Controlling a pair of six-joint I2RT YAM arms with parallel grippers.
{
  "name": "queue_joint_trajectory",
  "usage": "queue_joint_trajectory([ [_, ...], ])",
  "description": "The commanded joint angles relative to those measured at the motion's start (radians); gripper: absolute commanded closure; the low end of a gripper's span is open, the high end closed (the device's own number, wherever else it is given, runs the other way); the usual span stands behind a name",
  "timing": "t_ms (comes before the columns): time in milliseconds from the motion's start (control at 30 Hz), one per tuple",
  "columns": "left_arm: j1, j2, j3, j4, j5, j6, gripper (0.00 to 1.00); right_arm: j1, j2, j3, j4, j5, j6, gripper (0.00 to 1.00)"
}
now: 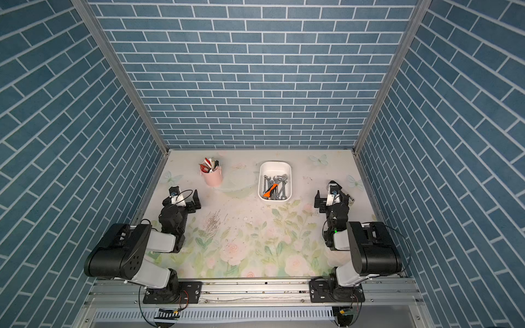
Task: Take out the wrench from the storage box
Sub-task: Move the storage box to the center of the board.
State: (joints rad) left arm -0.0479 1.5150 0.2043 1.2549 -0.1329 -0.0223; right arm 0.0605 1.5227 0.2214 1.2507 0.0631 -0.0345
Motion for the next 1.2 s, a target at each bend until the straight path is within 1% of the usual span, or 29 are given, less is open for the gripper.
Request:
queue_joint_trajectory([
  [0, 0.005, 0.004, 0.012, 0.018, 0.006, 0.005, 0.00, -0.004, 0.007, -0.002, 0.026, -0.007, -0.008, 0.00],
  [567, 0.004, -0.001, 0.006, 0.025, 0.006, 0.007, 0.00, -0.004, 0.006, -0.003, 0.027, -0.008, -0.007, 0.00],
  [600, 0.005, -0.007, 0.007, 0.018, 0.007, 0.007, 0.00, -0.005, 0.007, -0.004, 0.028, -0.008, -0.007, 0.00],
  [667, -0.001, -0.036, 0.043, -0.069, 0.017, 0.017, 0.00, -0.006, -0.005, 0.005, 0.000, -0.012, -0.007, 0.00],
  [733, -0.019, -0.088, 0.089, -0.189, -0.001, 0.031, 0.00, -0.005, -0.049, 0.049, -0.115, -0.020, -0.015, 0.00],
  [800, -0.056, -0.159, 0.108, -0.264, -0.057, 0.056, 0.00, -0.006, -0.116, 0.113, -0.291, 0.003, -0.011, 0.00],
  [833, -0.084, -0.202, 0.120, -0.309, -0.104, 0.052, 0.00, -0.005, -0.152, 0.148, -0.380, 0.022, 0.012, 0.00],
  [900, -0.113, -0.276, 0.163, -0.426, -0.135, -0.034, 0.00, -0.005, -0.210, 0.227, -0.553, 0.026, 0.067, 0.00],
  [967, -0.161, -0.339, 0.231, -0.561, -0.173, -0.156, 0.00, -0.005, -0.253, 0.329, -0.746, 0.020, 0.166, 0.00],
  [1033, -0.230, -0.365, 0.293, -0.661, -0.254, -0.229, 0.00, -0.005, -0.271, 0.433, -0.931, -0.005, 0.252, 0.00],
  [1067, -0.245, -0.369, 0.325, -0.727, -0.278, -0.284, 0.00, -0.005, -0.275, 0.480, -1.023, -0.008, 0.304, 0.00],
  [1133, -0.245, -0.368, 0.400, -0.860, -0.249, -0.373, 0.00, -0.004, -0.276, 0.554, -1.146, -0.068, 0.365, 0.00],
  [1167, -0.245, -0.366, 0.439, -0.908, -0.203, -0.384, 0.00, -0.004, -0.273, 0.581, -1.196, -0.117, 0.382, 0.00],
])
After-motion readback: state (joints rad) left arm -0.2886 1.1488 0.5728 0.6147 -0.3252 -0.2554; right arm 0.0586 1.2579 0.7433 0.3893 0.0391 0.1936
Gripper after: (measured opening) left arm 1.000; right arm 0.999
